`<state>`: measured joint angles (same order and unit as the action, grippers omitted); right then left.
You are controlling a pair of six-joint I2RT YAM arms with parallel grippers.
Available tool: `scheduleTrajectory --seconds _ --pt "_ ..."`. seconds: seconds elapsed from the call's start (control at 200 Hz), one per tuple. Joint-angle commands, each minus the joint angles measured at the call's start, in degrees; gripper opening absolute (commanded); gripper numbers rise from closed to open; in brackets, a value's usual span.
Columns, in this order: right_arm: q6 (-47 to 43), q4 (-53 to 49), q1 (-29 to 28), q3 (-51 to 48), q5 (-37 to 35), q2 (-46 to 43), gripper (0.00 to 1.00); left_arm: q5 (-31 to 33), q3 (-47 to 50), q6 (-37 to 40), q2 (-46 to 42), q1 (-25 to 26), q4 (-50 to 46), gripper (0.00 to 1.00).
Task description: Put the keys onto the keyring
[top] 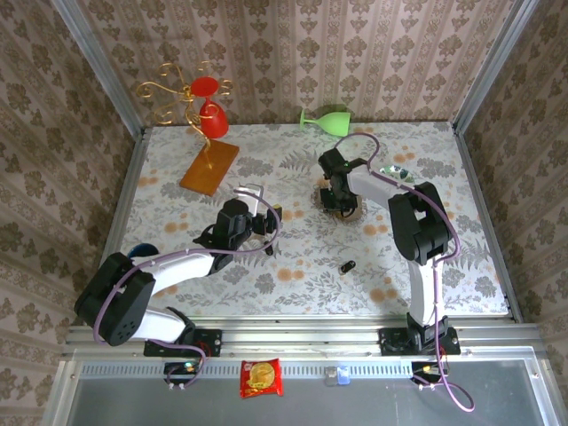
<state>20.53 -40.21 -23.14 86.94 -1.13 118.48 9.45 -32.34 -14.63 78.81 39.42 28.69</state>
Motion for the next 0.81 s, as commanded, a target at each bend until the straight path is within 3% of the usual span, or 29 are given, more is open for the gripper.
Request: scheduleTrajectory --seconds 0.0,0.12,0.245,0.38,0.61,0.8 --pt "-1.35 -2.07 -0.03 -0.79 1.45 1.21 0.27 1.15 -1.83 -0.57 0.28 0.31 -0.29 0.87" --pt "-1.81 -1.99 0.06 -1.63 1.94 0.54 0.2 1.59 -1.89 -0.66 0.09 0.28 -0.75 0.87" --pt "-3.34 -1.67 0.2 -4.03 1.98 -1.62 0.08 2.32 -2.03 -0.67 -0.36 0.31 -1.9 0.87" --pt "-6.43 -1.37 0.15 -7.98 1.98 -5.48 0.03 2.76 -2.12 -0.39 -0.76 0.31 -2.71 0.87" --pt "-17.5 1.59 -0.72 -17.3 3.52 -14.82 0.0 3.24 -2.02 1.32 -0.85 -0.09 -2.94 0.88" --pt "-25.21 5.08 -4.28 -16.94 2.8 -16.78 0.0 3.29 -1.16 1.52 -1.93 -1.4 -3.02 0.87"
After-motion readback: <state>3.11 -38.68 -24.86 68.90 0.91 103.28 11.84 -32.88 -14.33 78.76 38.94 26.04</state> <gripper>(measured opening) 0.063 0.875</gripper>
